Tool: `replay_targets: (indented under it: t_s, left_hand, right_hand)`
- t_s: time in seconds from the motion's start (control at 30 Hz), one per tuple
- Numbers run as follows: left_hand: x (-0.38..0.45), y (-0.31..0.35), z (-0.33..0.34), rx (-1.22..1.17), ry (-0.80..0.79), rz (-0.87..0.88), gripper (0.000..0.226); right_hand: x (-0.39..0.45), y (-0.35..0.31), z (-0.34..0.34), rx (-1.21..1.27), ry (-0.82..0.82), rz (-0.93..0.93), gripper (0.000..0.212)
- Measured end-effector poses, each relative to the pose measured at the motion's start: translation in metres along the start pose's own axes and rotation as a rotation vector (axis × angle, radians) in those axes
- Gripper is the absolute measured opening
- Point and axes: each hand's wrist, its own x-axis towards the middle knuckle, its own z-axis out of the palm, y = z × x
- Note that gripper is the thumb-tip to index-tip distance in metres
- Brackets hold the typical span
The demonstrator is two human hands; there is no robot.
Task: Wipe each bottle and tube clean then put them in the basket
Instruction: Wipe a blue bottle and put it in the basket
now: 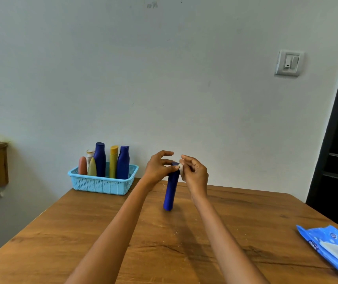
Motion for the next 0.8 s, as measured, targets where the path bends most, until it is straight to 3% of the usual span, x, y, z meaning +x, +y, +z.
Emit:
replay_targets:
  t_s: [0.27, 0.4, 0.6, 0.8]
  left_hand:
    - [0.0, -0.007, 0.007, 0.141, 0.006, 0.026, 0.051]
    - [0.001, -0.008, 0.011, 0.254, -0.018, 0.071, 0.056]
    - [0.001, -0.012, 0.015, 0.394, 0.054, 0.131, 0.057]
    - [0.001, -0.014, 0.02, 0.512, 0.108, 0.165, 0.06]
  right_hand:
    - [0.001, -0.004, 0.004, -0.001, 0.197, -0.079, 0.014]
    - [0.001, -0.005, 0.004, -0.145, 0.093, -0.105, 0.007]
    - [0.006, 0.0, -0.005, -0.342, -0.173, -0.022, 0.038]
    - [0.008, -0.012, -0.017, -0.392, -0.183, -0.139, 0.022]
